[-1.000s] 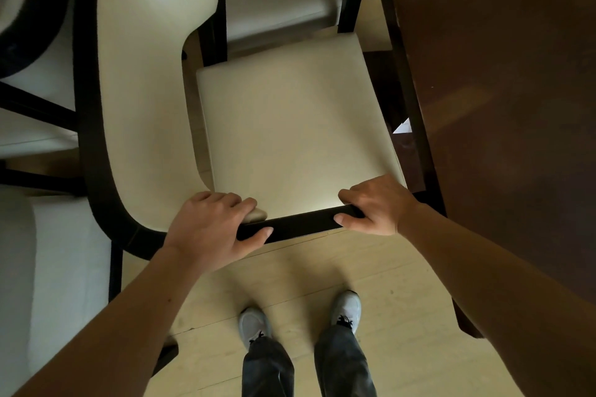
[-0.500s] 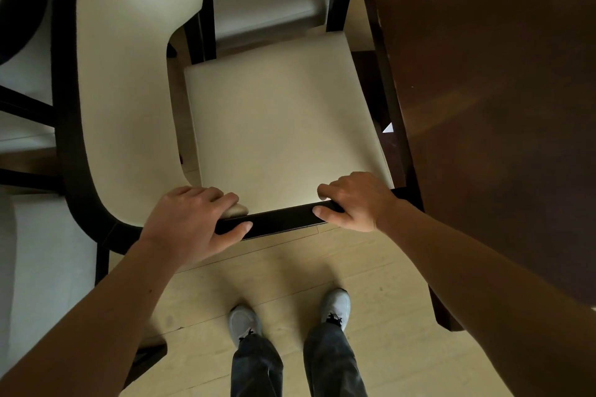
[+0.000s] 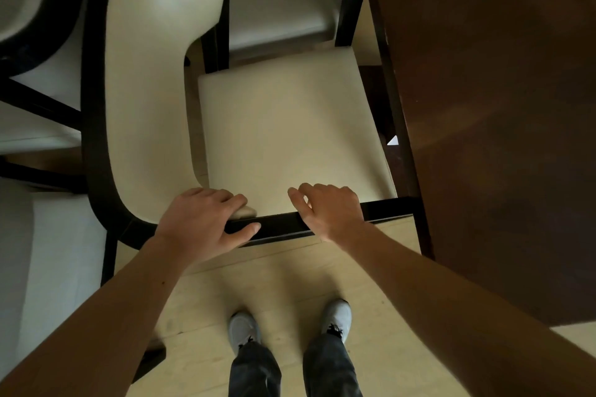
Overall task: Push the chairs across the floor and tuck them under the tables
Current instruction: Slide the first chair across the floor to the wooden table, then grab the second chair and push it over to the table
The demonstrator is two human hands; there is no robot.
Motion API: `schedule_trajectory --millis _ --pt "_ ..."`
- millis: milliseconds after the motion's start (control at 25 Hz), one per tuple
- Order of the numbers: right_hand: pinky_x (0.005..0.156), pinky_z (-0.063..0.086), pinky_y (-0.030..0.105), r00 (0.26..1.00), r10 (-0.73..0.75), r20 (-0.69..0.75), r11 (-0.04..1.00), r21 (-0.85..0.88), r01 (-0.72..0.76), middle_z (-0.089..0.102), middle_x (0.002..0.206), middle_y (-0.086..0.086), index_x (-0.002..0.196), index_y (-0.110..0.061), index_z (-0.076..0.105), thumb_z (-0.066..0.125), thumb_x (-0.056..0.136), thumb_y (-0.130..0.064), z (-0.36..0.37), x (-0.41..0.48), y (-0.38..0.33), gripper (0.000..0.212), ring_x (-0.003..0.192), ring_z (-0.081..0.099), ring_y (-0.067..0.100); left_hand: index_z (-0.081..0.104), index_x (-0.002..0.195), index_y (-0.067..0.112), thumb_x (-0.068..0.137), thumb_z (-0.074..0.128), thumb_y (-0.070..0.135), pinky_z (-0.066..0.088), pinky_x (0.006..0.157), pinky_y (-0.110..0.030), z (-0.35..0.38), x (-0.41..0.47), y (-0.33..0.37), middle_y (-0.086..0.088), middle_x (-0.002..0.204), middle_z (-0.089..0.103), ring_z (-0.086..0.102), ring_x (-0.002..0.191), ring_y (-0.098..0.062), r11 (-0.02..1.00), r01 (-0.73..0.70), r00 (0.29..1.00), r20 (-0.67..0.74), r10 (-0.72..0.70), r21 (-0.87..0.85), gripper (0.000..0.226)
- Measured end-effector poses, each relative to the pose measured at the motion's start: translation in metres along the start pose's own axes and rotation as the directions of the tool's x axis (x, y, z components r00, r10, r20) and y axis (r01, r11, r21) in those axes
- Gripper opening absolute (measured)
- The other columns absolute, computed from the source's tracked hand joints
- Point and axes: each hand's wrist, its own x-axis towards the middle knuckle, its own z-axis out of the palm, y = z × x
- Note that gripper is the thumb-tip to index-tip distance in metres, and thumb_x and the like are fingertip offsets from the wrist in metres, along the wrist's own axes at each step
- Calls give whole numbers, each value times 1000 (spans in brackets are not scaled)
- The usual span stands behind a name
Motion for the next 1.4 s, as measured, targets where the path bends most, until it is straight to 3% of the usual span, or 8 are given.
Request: schedule_trajectory --millis 120,320,560,760,920,1040,1240,1400 --pt "62 33 31 987 157 -27 987 49 -156 61 71 -8 97 -26 59 6 84 -55 3 -1 1 62 67 57 17 66 112 28 88 23 76 49 78 -31 -2 1 -2 10 96 71 66 85 -15 998 15 998 58 -11 -66 69" --pt "59 28 32 987 160 17 987 5 -160 57 64 -7 80 -22 57 18 87 -47 2 -3 8 48 60 51 14 66 116 23 91 17 70 47 88 -36 -5 -5 -6 4 103 72 67 90 -18 1000 19 995 103 -16 -20 73" --pt "63 32 33 984 179 8 983 36 -180 58 65 -6 81 -23 58 14 85 -50 1 -5 12 51 59 51 13 71 104 15 95 21 64 50 86 -39 -5 -8 -1 -3 94 75 69 86 -23 995 59 993 93 -66 82 71" --pt "65 36 34 986 161 33 987 -21 -160 58 73 -4 101 -20 59 21 96 -48 -1 -4 8 47 69 54 20 67 108 17 93 10 67 46 89 -39 -8 -7 -2 -3 99 73 67 90 -23 994 53 988 141 -67 101 78" --pt "76 43 37 985 79 151 992 -106 -64 59 111 6 132 -20 44 21 100 -50 -11 -3 7 49 90 55 24 58 126 19 94 7 66 42 101 -40 -12 -5 -3 -3 119 67 62 107 -22 993 58 975 207 -79 105 77" --pt "83 45 39 990 45 132 998 -42 -40 58 119 8 134 -21 44 20 100 -55 -35 -12 4 55 98 58 26 53 134 19 95 12 63 41 103 -41 -31 -6 -1 -5 125 66 61 113 -23 991 39 980 191 -62 124 71" --pt "90 44 40 996 -12 94 996 -87 20 55 130 8 136 -23 43 21 98 -59 -88 -30 -1 57 108 58 26 51 136 17 88 0 68 42 104 -43 -82 -5 9 -7 126 64 61 113 -24 994 62 981 177 -76 87 86" --pt "92 47 43 998 33 48 993 -114 -27 53 131 8 138 -24 39 23 98 -60 -155 -40 2 57 111 56 28 47 140 17 95 9 62 39 107 -44 -134 1 28 -7 134 60 56 121 -25 991 79 984 149 -96 112 74"
